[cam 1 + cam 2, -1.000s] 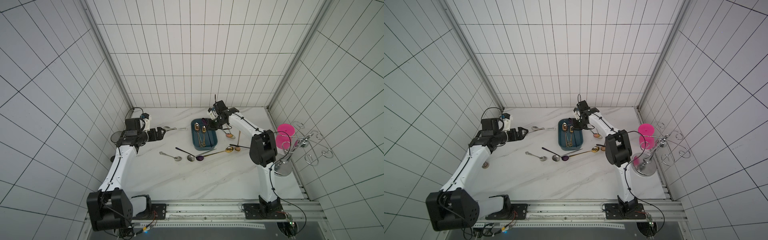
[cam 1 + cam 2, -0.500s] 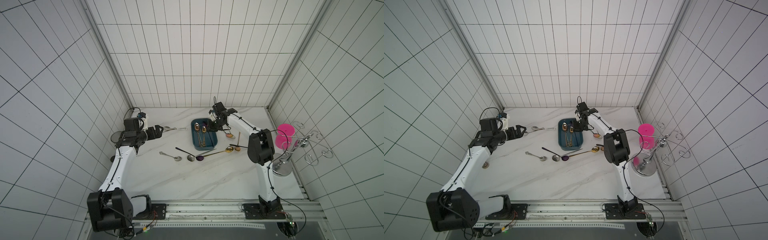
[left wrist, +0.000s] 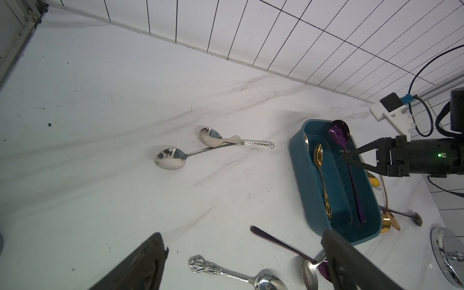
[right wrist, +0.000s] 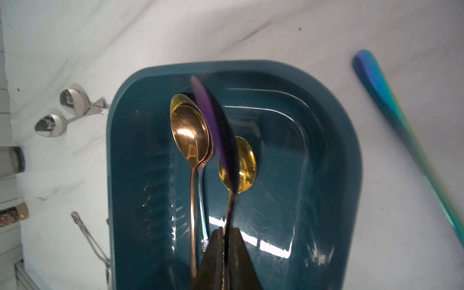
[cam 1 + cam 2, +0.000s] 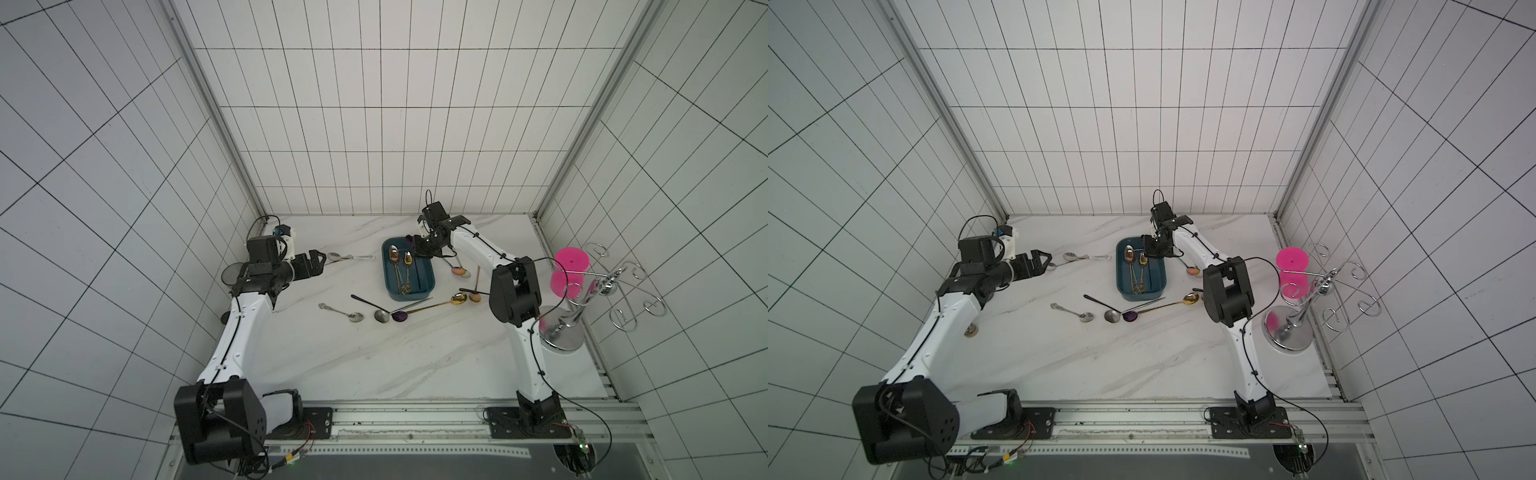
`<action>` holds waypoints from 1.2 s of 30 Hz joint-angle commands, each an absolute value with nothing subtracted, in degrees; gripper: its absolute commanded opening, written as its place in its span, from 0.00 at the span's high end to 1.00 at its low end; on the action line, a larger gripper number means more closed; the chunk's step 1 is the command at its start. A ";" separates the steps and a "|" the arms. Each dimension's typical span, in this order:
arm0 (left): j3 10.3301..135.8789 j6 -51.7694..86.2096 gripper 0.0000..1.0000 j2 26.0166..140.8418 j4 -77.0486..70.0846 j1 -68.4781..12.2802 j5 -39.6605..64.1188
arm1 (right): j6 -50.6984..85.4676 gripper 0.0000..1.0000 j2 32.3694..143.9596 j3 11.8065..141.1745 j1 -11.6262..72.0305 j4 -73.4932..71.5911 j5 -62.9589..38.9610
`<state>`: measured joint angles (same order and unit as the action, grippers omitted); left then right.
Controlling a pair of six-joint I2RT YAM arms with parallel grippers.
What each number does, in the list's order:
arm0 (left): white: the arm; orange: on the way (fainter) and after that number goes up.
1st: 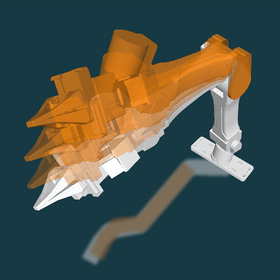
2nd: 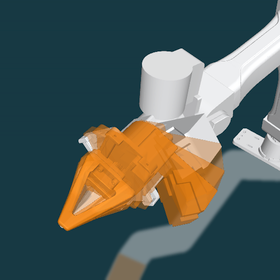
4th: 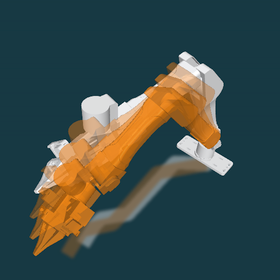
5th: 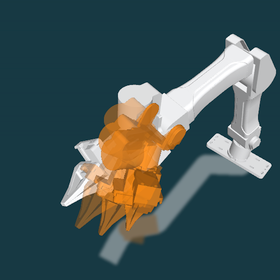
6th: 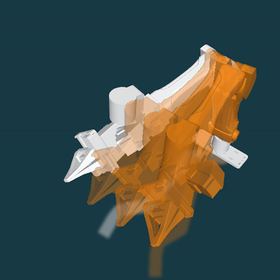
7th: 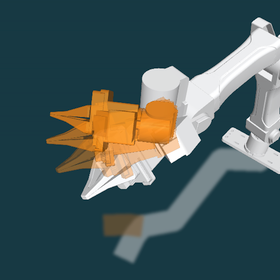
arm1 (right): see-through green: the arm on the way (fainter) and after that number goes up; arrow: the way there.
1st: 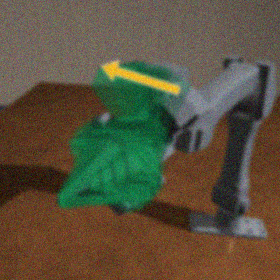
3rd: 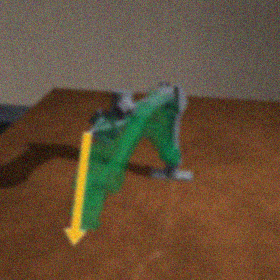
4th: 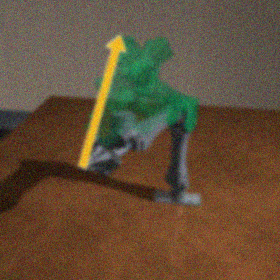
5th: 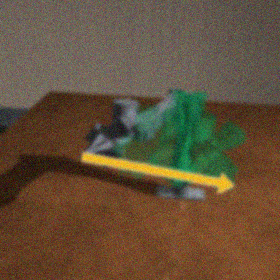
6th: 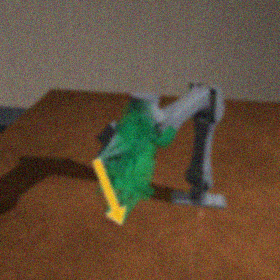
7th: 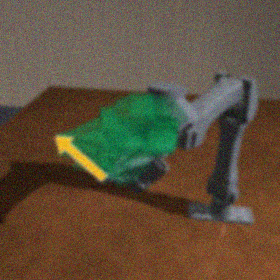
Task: Put the spoon into the storage box
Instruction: Place the spoon in the storage box, then pick up the spoon from the center of the board.
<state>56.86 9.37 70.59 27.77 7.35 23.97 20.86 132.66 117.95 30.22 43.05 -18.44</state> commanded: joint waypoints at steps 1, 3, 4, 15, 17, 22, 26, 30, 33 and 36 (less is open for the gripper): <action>56.61 9.58 0.02 69.86 26.77 7.75 23.99 | 21.54 0.75 131.48 120.59 29.65 43.94 -16.74; 56.19 9.67 0.02 69.88 26.09 7.81 24.12 | 21.53 0.68 129.91 119.86 29.53 44.02 -16.30; 56.08 9.65 0.02 70.09 25.99 7.81 24.35 | 21.53 0.66 128.76 119.12 29.45 44.16 -15.86; 57.26 9.64 0.02 71.10 26.62 7.93 25.29 | 28.03 0.58 113.15 100.13 24.90 37.42 -12.13; 57.15 9.56 0.02 71.10 26.40 7.99 25.64 | 30.02 0.57 110.31 94.90 23.79 34.40 -11.88; 57.51 9.49 0.01 71.45 26.68 7.98 25.85 | 32.95 0.56 107.10 88.08 20.94 32.14 -10.21; 56.84 9.63 0.01 71.28 25.86 8.00 26.00 | 35.01 0.56 105.91 83.32 18.92 28.95 -10.19; 57.17 9.57 0.01 71.37 26.52 8.09 25.92 | 37.60 0.56 106.78 80.82 16.86 28.72 -10.68; 56.80 9.60 0.01 71.24 25.86 8.12 25.93 | 40.08 0.56 107.27 77.73 15.60 25.38 -12.14; 56.84 9.66 0.01 71.28 26.05 8.15 26.05 | 40.97 0.56 108.43 77.19 14.43 24.90 -12.85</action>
<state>56.77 9.65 71.11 27.35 7.84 25.36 38.33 108.09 78.48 15.57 27.27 -11.81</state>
